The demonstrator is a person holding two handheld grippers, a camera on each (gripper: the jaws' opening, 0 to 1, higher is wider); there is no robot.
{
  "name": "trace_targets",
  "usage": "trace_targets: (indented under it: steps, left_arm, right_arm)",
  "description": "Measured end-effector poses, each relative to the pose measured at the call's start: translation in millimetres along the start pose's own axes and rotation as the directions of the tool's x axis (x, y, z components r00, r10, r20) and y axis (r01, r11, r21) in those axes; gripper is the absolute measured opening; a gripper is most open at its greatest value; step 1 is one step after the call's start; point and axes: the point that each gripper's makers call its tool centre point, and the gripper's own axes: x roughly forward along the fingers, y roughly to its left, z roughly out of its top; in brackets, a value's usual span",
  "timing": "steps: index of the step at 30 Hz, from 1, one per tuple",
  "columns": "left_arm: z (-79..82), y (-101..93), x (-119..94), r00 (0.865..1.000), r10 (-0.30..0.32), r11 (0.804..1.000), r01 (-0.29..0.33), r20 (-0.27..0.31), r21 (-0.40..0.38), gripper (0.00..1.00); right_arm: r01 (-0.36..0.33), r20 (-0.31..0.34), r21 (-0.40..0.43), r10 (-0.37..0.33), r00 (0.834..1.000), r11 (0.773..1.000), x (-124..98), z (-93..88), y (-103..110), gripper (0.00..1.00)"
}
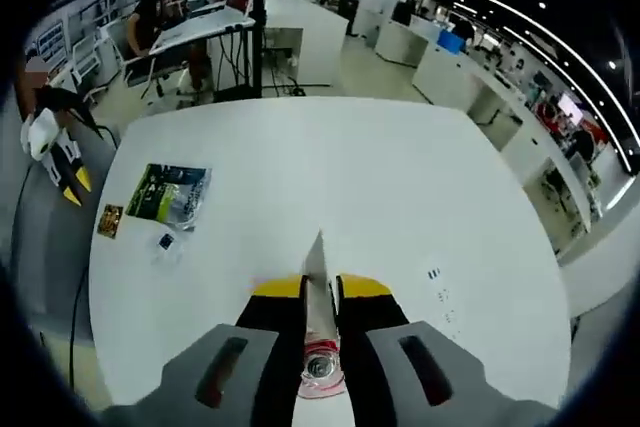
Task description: Arrange the skincare products in the storage area until every visible bottle or jar stands upright without overlapping.
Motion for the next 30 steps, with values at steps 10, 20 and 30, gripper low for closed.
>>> trace_targets:
  steps: [10,20,30]
  left_arm:
    - [-0.1,0.6,0,1.0,0.005,1.0,-0.005,0.001,0.007,0.21]
    - [-2.5,-0.7,1,1.0,-0.005,1.0,0.005,-0.015,0.007,0.21]
    - [-2.8,-1.1,1,1.0,-0.005,1.0,0.006,-0.018,0.01,0.2]
  right_arm:
    - [-0.043,-0.02,-0.083,0.042,0.999,0.996,0,-2.8,8,0.05]
    - [-0.051,-0.047,-0.131,0.046,0.998,0.99,-3,-0.2,4,0.07]
    - [0.148,0.181,-0.033,-0.14,0.973,0.988,-46,30.5,-5,0.18]
